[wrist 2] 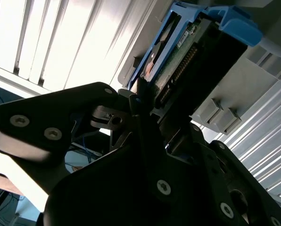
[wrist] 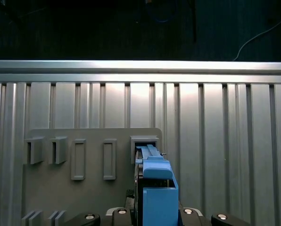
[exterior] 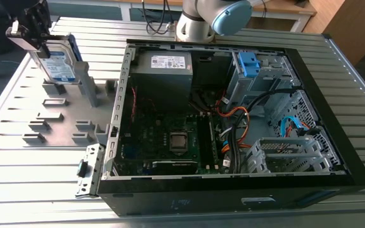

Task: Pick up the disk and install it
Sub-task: 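Pick up the disk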

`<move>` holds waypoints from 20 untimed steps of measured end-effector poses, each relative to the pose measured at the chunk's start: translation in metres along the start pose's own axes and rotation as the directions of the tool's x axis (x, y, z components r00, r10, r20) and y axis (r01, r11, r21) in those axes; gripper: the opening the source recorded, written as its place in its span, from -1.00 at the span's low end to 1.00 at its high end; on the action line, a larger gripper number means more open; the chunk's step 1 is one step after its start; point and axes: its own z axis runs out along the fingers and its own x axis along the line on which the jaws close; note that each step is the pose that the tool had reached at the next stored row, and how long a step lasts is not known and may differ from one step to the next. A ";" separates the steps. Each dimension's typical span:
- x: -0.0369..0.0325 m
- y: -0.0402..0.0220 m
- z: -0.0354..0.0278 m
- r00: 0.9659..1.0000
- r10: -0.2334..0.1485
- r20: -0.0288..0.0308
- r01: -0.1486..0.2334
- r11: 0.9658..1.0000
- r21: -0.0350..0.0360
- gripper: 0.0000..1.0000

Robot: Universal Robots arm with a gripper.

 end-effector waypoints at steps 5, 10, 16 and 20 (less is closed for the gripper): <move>-0.0001 0.0001 -0.0030 1.000 0.000 0.000 0.000 1.000 0.000 -0.27; -0.0002 0.0002 -0.0049 1.000 0.000 0.000 0.000 1.000 0.000 -0.27; -0.0003 0.0003 -0.0077 1.000 0.000 0.000 0.000 1.000 0.000 -0.27; -0.0003 0.0004 -0.0099 1.000 0.000 0.000 0.000 1.000 0.000 -0.27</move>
